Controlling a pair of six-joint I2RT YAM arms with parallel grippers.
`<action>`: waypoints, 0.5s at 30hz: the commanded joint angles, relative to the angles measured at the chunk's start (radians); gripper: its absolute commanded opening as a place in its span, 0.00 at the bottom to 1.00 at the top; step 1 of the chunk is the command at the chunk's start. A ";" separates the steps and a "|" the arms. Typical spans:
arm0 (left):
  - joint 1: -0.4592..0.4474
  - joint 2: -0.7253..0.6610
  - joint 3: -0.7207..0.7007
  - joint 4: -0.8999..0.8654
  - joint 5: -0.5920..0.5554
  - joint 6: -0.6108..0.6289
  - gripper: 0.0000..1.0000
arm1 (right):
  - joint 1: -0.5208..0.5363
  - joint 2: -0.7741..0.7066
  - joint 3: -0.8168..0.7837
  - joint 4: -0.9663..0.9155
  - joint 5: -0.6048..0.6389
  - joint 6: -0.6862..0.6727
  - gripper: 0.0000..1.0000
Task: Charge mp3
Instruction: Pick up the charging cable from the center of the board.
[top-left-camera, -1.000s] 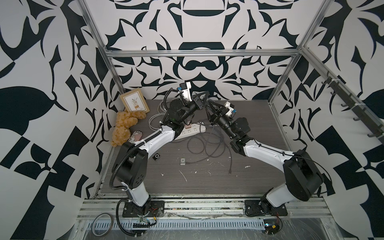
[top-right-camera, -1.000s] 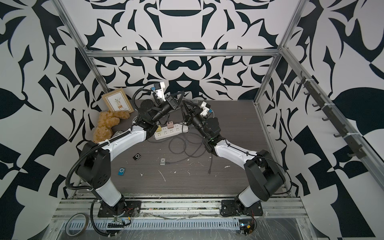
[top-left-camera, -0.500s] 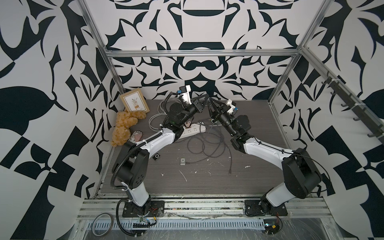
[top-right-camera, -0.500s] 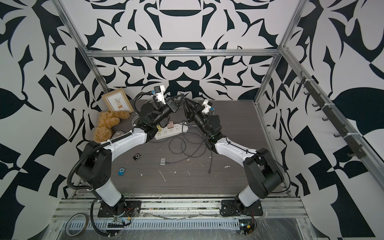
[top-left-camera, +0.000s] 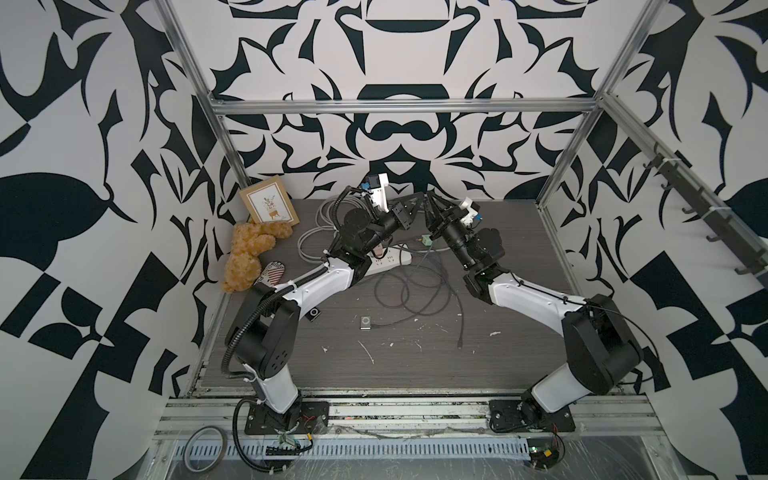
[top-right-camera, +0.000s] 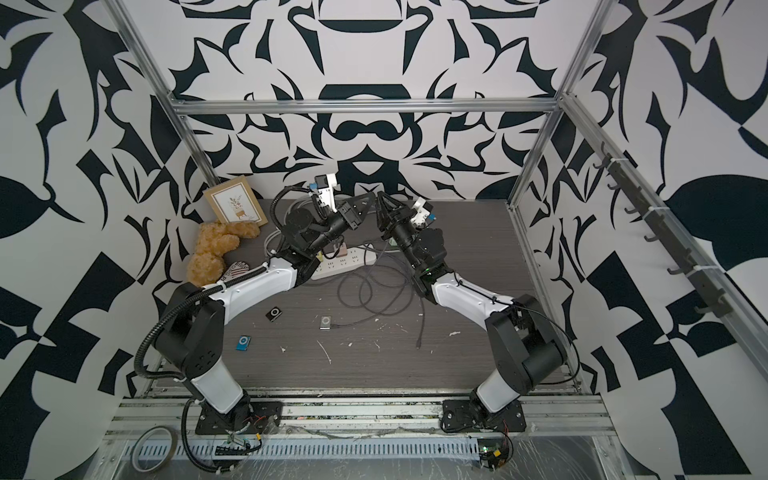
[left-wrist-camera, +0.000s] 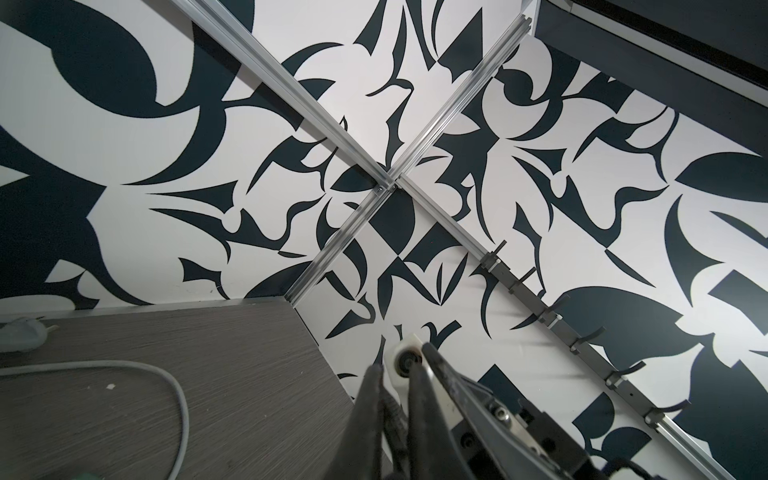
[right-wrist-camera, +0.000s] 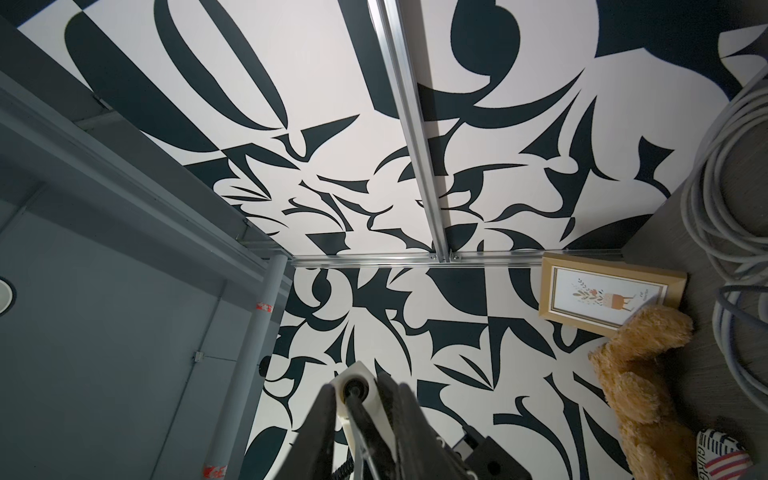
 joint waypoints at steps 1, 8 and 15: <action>0.006 -0.015 0.017 0.036 -0.005 0.027 0.00 | 0.013 -0.051 -0.017 0.002 -0.003 0.004 0.32; 0.024 0.022 0.071 0.035 0.005 0.031 0.00 | 0.055 -0.114 -0.092 -0.015 0.023 0.008 0.35; 0.019 0.029 0.067 0.056 0.015 0.023 0.00 | 0.054 -0.095 -0.089 0.000 0.033 0.012 0.36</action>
